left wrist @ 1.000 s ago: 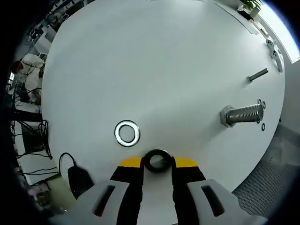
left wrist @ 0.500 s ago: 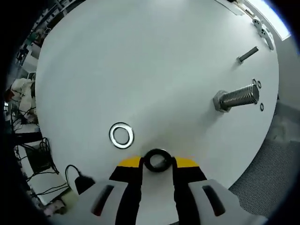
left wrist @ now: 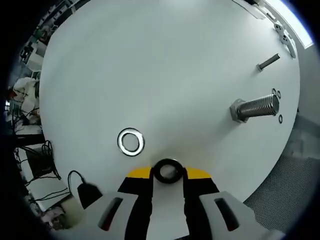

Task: Place the washer onto the threaded stud by aligning its center hole with the stud, sliding it down to the base, and recovering from edge contact or off-axis alignment until the washer reaches the visible bottom stop.

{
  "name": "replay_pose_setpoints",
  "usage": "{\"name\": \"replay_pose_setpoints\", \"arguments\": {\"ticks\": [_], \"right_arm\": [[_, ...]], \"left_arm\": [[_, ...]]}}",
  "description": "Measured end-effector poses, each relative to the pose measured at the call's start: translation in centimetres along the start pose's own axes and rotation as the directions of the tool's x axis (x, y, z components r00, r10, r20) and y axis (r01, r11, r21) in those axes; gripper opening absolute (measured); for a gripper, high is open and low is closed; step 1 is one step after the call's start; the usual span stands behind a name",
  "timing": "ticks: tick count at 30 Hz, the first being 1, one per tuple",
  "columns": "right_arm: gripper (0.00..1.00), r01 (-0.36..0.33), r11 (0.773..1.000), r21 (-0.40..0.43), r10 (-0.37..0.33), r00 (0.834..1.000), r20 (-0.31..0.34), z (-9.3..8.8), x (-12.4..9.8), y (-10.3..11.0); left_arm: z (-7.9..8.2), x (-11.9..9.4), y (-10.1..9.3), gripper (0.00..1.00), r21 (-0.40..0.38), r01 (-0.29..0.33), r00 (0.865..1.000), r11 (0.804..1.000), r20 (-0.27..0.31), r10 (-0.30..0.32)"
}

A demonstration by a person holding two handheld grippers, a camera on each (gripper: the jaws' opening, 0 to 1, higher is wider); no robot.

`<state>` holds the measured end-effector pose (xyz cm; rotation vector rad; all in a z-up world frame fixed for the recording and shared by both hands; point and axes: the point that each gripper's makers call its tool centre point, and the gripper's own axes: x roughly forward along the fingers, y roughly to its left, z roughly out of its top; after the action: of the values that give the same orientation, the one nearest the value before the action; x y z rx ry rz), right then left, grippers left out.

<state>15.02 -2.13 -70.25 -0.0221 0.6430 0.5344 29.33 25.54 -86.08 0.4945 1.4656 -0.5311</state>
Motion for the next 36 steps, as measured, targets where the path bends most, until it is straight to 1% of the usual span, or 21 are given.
{"name": "replay_pose_setpoints", "arguments": {"ticks": [2, 4, 6, 8, 11, 12, 14, 18, 24, 27, 31, 33, 36], "right_arm": [[0.32, 0.0, 1.0, 0.0, 0.0, 1.0, 0.0, 0.0, 0.0, 0.0], [0.32, 0.001, 1.0, 0.0, -0.001, 1.0, -0.001, 0.0, 0.0, 0.0], [0.32, 0.001, 1.0, 0.0, -0.001, 1.0, -0.001, 0.0, 0.0, 0.0], [0.32, 0.001, 1.0, 0.0, -0.001, 1.0, 0.0, 0.0, 0.0, 0.0], [0.32, 0.001, 1.0, -0.001, -0.001, 1.0, -0.003, -0.1, 0.0, 0.0], [0.32, 0.001, 1.0, -0.001, -0.001, 1.0, -0.003, -0.1, 0.0, 0.0], [0.32, 0.002, 1.0, 0.0, -0.002, 1.0, -0.002, -0.1, 0.0, 0.0], [0.32, 0.001, 1.0, -0.001, -0.001, 1.0, 0.0, 0.0, 0.0, 0.0], [0.32, -0.001, 1.0, -0.004, 0.001, 1.0, -0.001, 0.0, 0.0, 0.0], [0.32, -0.002, 1.0, -0.004, 0.002, 1.0, -0.002, -0.1, 0.0, 0.0], [0.32, -0.006, 1.0, -0.006, 0.006, 1.0, -0.005, -0.1, 0.0, 0.1], [0.32, -0.008, 1.0, -0.008, 0.008, 1.0, -0.006, -0.1, 0.1, 0.1], [0.32, -0.008, 1.0, -0.007, 0.008, 1.0, -0.003, -0.1, 0.0, 0.1]], "left_arm": [[0.0, 0.0, 0.1, 0.2, -0.013, 0.003, 1.0, 1.0, 0.02, -0.003], [0.1, 0.2, 0.7, 0.2, -0.019, 0.005, 0.999, 1.0, 0.035, -0.004], [0.1, 0.2, 0.7, 0.2, -0.018, 0.001, 0.999, 1.0, 0.05, 0.0], [0.1, 0.3, 0.9, 0.19, -0.013, -0.003, 0.998, 1.0, 0.065, 0.003], [0.3, 0.4, 1.1, 0.19, 0.015, -0.009, 0.997, 1.0, 0.078, 0.008], [0.3, 0.5, 0.9, 0.19, 0.015, -0.003, 0.997, 1.0, 0.071, 0.002], [0.1, 0.5, 0.3, 0.19, 0.047, 0.003, 0.999, 0.999, 0.051, -0.006], [-0.1, 0.4, -0.9, 0.19, 0.092, 0.013, 0.999, 0.996, 0.036, -0.017], [-0.4, 0.0, -2.1, 0.19, 0.142, 0.018, 0.999, 0.99, 0.038, -0.024], [-0.4, 0.0, -2.3, 0.19, 0.17, 0.017, 0.999, 0.985, 0.038, -0.024], [0.0, -0.3, -1.8, 0.19, 0.198, 0.008, 0.999, 0.98, 0.043, -0.017], [0.4, -0.8, -1.7, 0.19, 0.229, 0.005, 0.999, 0.973, 0.041, -0.014], [1.6, -2.0, -1.8, 0.19, 0.259, 0.002, 0.998, 0.966, 0.06, -0.018]]}}
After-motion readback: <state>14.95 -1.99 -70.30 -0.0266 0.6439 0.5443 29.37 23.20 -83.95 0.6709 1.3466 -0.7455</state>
